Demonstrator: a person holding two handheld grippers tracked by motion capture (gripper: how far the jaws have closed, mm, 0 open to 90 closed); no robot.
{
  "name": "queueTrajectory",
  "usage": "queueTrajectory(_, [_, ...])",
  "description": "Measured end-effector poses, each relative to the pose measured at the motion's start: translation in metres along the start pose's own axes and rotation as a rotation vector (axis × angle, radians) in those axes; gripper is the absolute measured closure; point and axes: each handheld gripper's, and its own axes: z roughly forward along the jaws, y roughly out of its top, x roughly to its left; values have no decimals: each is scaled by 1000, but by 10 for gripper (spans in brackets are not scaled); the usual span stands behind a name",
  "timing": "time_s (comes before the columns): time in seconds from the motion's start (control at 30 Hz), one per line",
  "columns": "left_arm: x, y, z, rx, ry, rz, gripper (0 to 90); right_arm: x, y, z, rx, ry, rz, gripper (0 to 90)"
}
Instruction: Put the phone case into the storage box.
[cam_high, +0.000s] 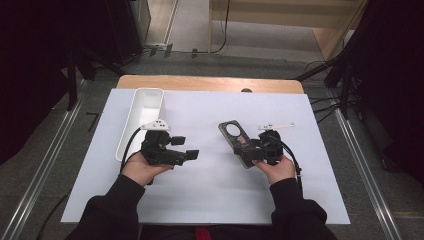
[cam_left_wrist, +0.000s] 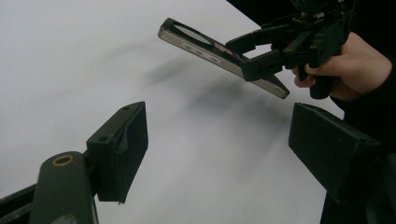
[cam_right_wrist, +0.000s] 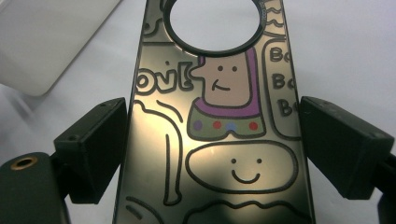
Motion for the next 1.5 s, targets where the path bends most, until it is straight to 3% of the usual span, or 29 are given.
queueTrajectory(0.3, [3,7,14,29,2,13,227,1,-1,2,1,6,2,105])
queueTrajectory(0.6, [3,11,20,-25,27,35,306,2,-2,3,-2,14,5,106])
queueTrajectory(0.7, [4,13,23,-17,36,35,306,2,-2,3,-4,14,6,105])
queueTrajectory(0.9, [9,16,32,22,52,-28,303,3,-2,3,-10,17,10,105])
queueTrajectory(1.5, [14,31,51,73,52,-124,333,7,-4,4,-34,21,33,105])
